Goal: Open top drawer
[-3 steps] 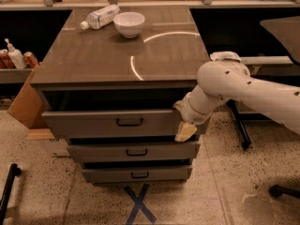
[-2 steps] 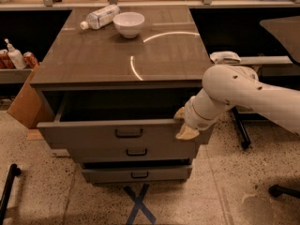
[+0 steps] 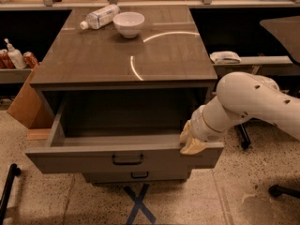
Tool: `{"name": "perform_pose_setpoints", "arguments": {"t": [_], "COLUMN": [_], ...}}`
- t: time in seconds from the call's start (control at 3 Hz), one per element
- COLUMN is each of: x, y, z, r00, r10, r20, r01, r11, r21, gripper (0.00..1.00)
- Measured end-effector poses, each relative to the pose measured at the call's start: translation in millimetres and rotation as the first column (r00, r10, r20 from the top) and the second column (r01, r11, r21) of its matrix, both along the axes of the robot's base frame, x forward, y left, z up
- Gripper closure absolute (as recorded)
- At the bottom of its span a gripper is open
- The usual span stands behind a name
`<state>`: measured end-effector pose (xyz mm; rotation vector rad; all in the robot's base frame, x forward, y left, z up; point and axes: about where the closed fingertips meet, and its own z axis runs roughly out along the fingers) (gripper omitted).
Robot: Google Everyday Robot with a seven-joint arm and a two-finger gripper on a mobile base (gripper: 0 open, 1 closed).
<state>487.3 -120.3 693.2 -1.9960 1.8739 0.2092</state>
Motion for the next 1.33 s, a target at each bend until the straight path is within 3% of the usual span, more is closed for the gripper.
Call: {"name": "perform_pose_setpoints", "arguments": {"t": [1.33], "x": [-1.5], "y": [1.9], "z": [-0.8], "r00": [1.0000], "r10": [0.005], "r20": [-0.002], "r01": [-0.005], "r11": [1.000], "r21": [-0.002], "gripper": [0.12]}}
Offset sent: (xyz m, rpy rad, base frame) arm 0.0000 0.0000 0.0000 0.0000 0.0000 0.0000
